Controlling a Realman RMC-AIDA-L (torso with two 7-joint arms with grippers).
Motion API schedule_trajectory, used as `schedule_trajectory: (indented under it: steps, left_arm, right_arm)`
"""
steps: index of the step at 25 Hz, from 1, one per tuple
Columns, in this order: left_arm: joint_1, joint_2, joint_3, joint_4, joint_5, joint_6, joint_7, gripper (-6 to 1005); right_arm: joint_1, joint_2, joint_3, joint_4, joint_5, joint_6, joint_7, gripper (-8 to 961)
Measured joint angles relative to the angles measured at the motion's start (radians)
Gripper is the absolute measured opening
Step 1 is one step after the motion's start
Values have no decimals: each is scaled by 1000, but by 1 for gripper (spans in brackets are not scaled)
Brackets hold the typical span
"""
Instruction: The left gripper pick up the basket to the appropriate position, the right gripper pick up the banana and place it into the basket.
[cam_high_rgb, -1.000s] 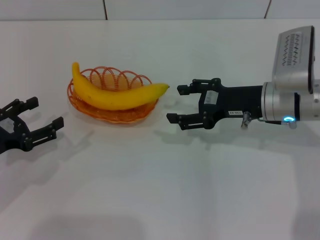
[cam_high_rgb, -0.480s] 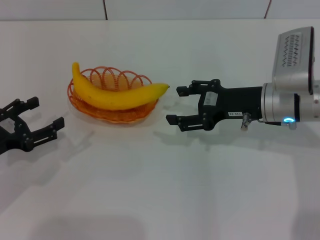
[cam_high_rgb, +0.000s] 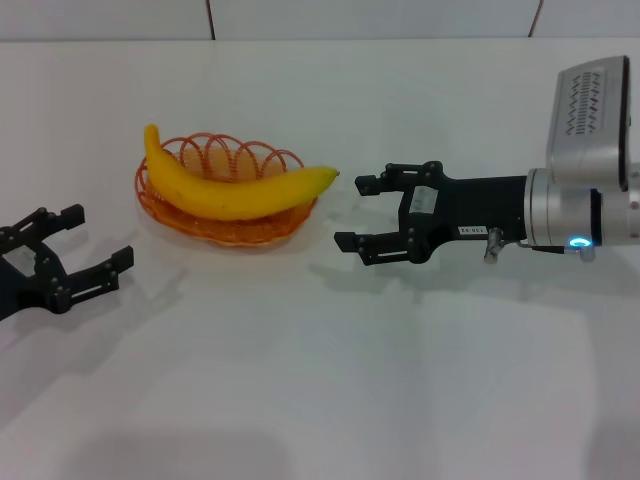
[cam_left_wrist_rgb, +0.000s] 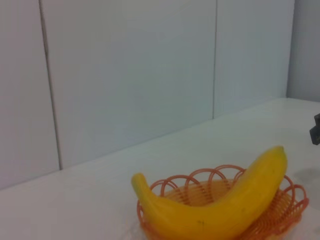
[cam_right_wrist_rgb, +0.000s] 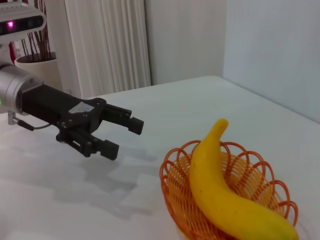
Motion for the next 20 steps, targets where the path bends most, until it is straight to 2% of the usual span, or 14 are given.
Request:
schedule_trajectory:
  steps: [20]
  left_arm:
    - [-3, -2, -4, 0, -9, 0, 0, 896]
  right_arm:
    - [4, 2, 4, -1, 3, -37, -6, 815]
